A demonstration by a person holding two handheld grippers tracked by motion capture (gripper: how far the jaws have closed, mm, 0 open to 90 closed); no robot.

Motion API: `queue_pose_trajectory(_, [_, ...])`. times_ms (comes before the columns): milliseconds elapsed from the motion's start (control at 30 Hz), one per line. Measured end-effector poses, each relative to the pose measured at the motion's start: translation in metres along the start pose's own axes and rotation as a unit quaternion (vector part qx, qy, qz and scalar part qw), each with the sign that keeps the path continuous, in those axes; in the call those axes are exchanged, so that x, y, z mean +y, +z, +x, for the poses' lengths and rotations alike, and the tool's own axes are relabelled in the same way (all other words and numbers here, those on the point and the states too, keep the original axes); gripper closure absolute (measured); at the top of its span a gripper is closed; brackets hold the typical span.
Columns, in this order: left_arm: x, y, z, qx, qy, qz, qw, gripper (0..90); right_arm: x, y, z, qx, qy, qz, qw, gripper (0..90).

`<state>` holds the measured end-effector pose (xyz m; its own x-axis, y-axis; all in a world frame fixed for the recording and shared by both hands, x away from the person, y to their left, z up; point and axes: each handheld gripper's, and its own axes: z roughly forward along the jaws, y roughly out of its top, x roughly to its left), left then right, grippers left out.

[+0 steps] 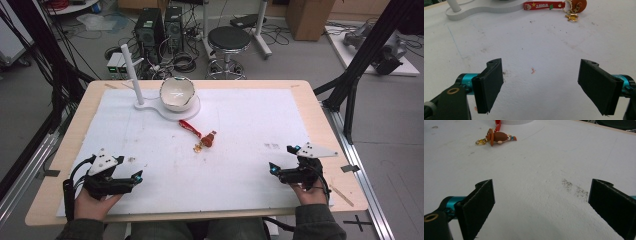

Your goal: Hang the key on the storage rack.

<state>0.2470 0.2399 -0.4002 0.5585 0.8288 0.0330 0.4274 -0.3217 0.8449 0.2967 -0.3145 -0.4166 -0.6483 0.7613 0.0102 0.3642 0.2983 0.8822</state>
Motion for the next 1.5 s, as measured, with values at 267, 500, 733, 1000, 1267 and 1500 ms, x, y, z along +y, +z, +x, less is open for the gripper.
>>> queue_pose_trajectory(267, [0.0, 0.003, -0.001, -0.005, 0.001, 0.004, 1.0, 20.7, 0.0, -0.001, 0.0, -0.002, 0.003, 0.001, 1.0, 6.0])
queue_pose_trajectory(500, [-0.001, 0.001, 0.0, -0.007, 0.003, 0.003, 1.0, 20.6, 0.002, 0.002, 0.002, -0.001, -0.002, -0.001, 1.0, 6.0])
queue_pose_trajectory(733, [-0.001, 0.002, 0.0, -0.007, 0.001, 0.003, 1.0, 20.6, 0.003, 0.001, 0.003, -0.001, 0.0, -0.002, 1.0, 6.0])
queue_pose_trajectory(1000, [-0.003, 0.001, 0.0, -0.01, 0.003, 0.003, 0.9999, 20.6, 0.005, 0.001, 0.004, -0.001, -0.002, -0.008, 1.0, 6.0])
queue_pose_trajectory(1267, [-0.004, -0.003, -0.002, -0.009, 0.004, 0.002, 0.9999, 20.6, 0.007, 0.001, 0.002, -0.002, -0.003, -0.015, 0.9999, 6.1])
queue_pose_trajectory(1500, [-0.003, -0.003, -0.002, -0.013, 0.007, 0.001, 0.9999, 20.6, 0.015, 0.001, 0.003, -0.003, -0.007, -0.015, 0.9999, 6.1])
